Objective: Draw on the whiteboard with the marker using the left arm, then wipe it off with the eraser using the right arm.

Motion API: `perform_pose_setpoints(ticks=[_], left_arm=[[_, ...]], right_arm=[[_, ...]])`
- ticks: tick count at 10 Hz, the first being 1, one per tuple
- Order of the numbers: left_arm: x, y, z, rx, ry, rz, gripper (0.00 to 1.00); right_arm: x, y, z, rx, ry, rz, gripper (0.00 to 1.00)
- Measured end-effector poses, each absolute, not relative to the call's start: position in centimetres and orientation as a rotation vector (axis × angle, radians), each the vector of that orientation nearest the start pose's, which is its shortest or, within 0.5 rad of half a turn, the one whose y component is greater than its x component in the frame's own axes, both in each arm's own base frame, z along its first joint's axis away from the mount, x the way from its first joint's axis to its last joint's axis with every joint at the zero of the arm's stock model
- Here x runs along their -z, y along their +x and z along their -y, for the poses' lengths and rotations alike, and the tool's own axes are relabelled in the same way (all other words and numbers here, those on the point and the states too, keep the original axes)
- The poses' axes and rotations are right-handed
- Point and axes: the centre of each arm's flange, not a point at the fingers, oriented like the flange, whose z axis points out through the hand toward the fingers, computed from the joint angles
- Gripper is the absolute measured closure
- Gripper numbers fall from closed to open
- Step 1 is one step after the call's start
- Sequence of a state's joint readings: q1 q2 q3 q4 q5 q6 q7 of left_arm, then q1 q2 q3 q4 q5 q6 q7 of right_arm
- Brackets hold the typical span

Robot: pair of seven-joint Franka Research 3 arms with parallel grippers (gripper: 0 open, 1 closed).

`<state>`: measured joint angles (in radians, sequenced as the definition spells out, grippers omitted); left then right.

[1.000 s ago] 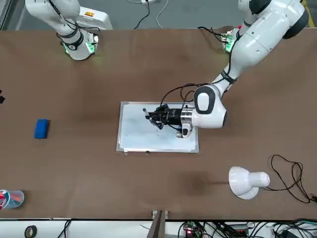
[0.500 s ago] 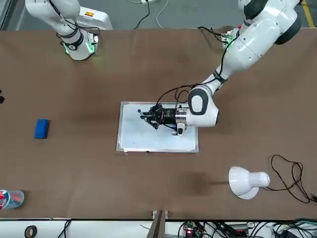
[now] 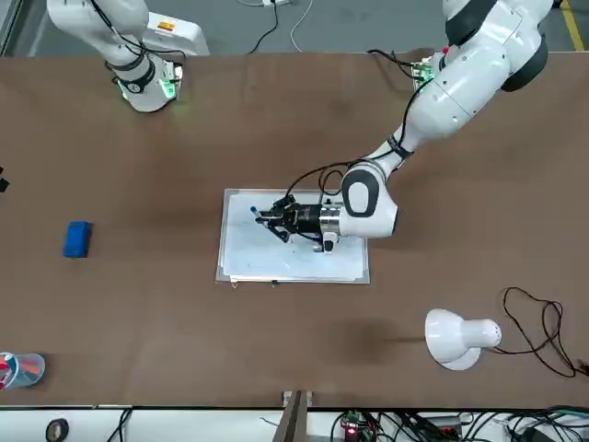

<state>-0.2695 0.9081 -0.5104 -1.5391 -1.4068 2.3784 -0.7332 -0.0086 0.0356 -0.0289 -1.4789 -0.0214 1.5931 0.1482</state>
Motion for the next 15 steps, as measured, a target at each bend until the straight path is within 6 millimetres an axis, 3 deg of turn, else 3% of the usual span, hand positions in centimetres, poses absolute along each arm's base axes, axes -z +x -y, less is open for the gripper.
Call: perform_pose_setpoints(ticks=[4, 10, 15], left_arm=[[-16.1, 54.4, 46.1, 1.099, 1.567, -1.267, 0.83], [-16.4, 54.6, 46.1, 1.168, 1.512, -1.24, 0.83], [-15.0, 54.1, 46.1, 1.201, 1.489, -1.226, 0.83]], right_arm=[[-65.0, 56.8, 2.3, 0.128, -3.143, -0.293, 0.0], [-65.0, 56.8, 2.4, 0.129, -3.143, -0.294, 0.0], [-65.0, 56.8, 2.4, 0.128, -3.143, -0.295, 0.0]])
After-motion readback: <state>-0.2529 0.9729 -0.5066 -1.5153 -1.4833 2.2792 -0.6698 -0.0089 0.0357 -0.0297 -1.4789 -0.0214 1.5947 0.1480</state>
